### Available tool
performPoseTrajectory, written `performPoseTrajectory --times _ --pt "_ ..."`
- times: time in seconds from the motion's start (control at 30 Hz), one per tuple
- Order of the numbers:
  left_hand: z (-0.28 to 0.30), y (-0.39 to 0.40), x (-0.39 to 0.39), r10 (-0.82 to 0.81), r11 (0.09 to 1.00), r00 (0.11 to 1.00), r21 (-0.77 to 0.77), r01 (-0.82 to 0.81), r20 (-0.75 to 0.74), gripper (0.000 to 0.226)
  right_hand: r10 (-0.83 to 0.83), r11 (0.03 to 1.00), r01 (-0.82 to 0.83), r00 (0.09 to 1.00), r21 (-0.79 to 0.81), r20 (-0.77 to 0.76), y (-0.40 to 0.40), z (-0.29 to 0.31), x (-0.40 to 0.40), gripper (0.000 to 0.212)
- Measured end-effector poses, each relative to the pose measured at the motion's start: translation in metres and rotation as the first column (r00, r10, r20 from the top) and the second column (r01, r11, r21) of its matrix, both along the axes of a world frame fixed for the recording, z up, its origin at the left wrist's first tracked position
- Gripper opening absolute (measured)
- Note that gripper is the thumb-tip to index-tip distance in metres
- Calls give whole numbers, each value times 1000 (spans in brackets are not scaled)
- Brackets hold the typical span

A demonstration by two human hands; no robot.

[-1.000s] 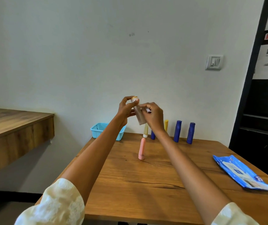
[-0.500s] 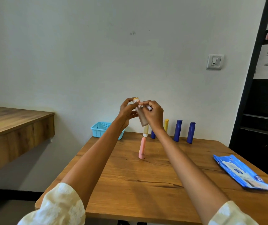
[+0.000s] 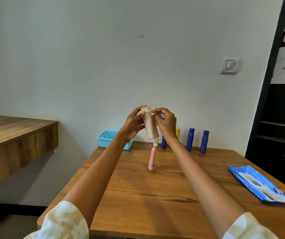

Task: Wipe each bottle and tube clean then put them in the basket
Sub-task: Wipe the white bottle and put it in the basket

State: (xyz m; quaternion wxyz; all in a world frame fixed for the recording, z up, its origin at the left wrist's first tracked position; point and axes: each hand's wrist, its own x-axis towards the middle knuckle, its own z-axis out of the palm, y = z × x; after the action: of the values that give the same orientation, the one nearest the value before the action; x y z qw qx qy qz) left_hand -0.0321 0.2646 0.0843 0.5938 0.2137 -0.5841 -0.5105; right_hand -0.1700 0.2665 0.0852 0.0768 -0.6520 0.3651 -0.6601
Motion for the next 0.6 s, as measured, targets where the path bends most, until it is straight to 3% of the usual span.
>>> performPoseTrajectory --times 0.33,0.6 --pt "-4 -3 6 -28 999 999 -27 27 -39 27 35 993 -38 999 -112 -23 9 -12 3 10" --pt "-8 -3 13 12 1000 998 -16 -12 -54 41 75 994 -80 995 71 71 9 -30 1 12"
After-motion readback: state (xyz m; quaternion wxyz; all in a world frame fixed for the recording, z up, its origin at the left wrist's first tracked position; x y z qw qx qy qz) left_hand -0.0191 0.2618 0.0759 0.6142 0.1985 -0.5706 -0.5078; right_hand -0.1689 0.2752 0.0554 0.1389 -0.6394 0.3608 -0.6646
